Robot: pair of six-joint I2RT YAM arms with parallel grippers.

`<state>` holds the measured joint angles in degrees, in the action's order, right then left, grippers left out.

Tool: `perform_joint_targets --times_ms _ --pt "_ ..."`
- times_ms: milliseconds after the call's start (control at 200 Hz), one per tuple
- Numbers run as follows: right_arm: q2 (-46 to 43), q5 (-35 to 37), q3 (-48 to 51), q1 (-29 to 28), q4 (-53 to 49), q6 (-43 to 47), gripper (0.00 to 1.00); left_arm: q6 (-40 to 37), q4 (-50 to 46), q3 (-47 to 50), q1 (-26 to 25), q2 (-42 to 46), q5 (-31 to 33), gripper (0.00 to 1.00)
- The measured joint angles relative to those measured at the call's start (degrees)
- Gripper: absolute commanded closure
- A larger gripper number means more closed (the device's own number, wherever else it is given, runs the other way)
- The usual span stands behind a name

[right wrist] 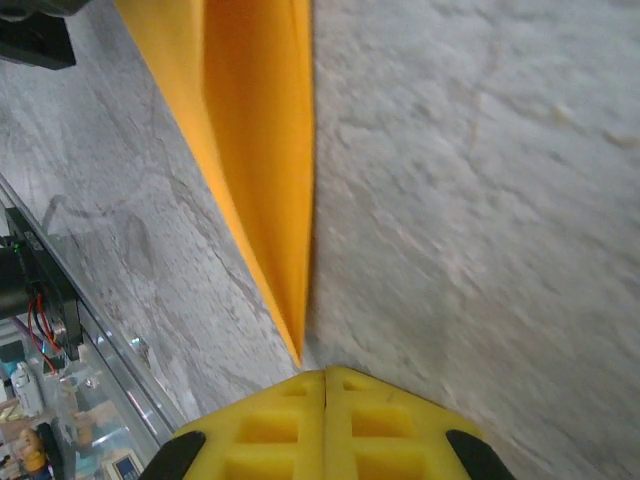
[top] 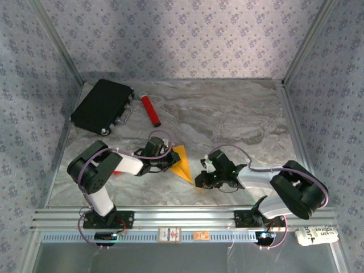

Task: Fold a paper plane with a square sheet of paper (pick it up from the middle)
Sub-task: Fourth fold the wing at the center of the table.

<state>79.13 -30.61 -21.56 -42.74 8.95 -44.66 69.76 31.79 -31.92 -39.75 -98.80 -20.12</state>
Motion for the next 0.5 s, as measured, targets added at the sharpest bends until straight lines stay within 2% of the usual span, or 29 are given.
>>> perform_joint_targets --times_ms 235,500 --pt "-5.73 -0.57 -5.51 1.95 -7.67 1.22 0.94 -0.02 0.00 0.00 0.00 0.00 0.00 0.97" --pt "4.79 0.02 -17.05 1.55 -8.31 2.73 0.93 -0.02 0.02 0.00 0.00 0.00 0.00 0.97"
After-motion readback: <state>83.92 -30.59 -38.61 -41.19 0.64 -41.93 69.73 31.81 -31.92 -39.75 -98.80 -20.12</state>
